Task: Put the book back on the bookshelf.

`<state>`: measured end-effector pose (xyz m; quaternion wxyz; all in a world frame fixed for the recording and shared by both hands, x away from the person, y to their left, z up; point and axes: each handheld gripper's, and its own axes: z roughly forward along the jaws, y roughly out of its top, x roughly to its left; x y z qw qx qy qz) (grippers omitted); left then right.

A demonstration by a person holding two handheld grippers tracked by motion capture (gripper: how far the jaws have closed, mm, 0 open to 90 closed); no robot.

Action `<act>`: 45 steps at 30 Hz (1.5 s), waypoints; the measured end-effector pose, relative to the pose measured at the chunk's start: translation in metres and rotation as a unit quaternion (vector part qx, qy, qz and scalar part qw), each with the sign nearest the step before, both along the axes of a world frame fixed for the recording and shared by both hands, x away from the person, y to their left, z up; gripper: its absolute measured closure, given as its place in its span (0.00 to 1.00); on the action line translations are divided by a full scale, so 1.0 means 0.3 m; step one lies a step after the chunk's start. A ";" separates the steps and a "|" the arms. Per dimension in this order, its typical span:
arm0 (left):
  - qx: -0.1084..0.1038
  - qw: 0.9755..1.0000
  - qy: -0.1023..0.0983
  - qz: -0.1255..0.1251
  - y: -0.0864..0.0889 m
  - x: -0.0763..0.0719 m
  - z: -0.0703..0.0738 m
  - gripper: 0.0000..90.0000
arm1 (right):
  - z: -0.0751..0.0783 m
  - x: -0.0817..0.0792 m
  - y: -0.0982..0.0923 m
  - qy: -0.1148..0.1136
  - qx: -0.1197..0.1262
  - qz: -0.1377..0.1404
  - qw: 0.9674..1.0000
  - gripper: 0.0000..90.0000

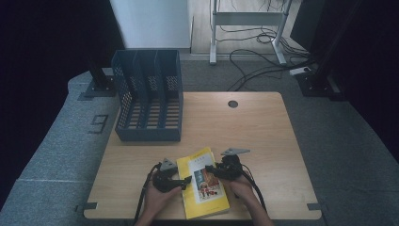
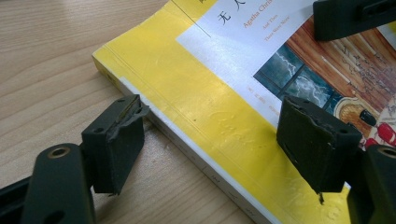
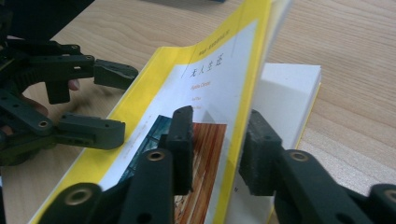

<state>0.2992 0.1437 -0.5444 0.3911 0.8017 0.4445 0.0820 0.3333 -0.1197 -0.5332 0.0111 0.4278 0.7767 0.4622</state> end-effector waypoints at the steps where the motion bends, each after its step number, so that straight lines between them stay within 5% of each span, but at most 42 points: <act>1: 0.000 1.000 0.000 0.000 0.000 0.000 0.000 0.26 | 0.001 0.000 -0.001 0.000 0.002 0.000 1.000 0.80; 8: -0.002 1.000 -0.001 0.001 0.000 -0.002 0.001 0.26 | 0.025 -0.011 -0.003 0.001 0.028 0.001 1.000 0.90; 27: -0.041 0.998 0.036 -0.012 0.024 0.007 0.005 0.25 | 0.082 -0.054 0.012 -0.043 0.047 0.000 0.998 0.92; 40: -0.099 0.992 0.069 -0.030 0.028 0.017 -0.001 0.20 | 0.136 -0.089 0.014 -0.067 0.058 0.014 0.996 0.92; 45: -0.098 0.992 0.068 -0.035 0.023 0.014 0.000 0.18 | 0.148 -0.099 0.019 -0.078 0.061 0.020 0.995 0.92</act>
